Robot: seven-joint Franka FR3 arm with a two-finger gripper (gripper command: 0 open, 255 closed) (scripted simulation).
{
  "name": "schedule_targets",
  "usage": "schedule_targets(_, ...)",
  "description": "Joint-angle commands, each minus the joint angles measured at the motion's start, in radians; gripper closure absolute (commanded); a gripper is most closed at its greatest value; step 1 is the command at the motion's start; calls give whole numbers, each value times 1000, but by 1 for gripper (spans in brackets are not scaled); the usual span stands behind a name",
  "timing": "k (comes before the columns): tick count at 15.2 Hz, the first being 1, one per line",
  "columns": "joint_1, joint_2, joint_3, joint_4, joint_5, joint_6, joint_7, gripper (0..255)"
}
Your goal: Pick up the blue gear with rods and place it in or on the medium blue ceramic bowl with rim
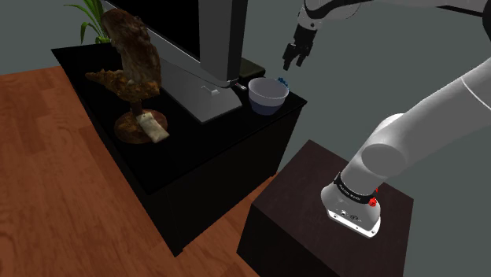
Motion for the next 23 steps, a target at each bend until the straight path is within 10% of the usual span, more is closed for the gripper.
schedule_targets(1,-8,59,-26,25,5,29,-25,0)
schedule_targets(16,-118,592,-139,347,186,165,-244,0)
schedule_targets(23,-139,643,-117,317,212,244,-261,0)
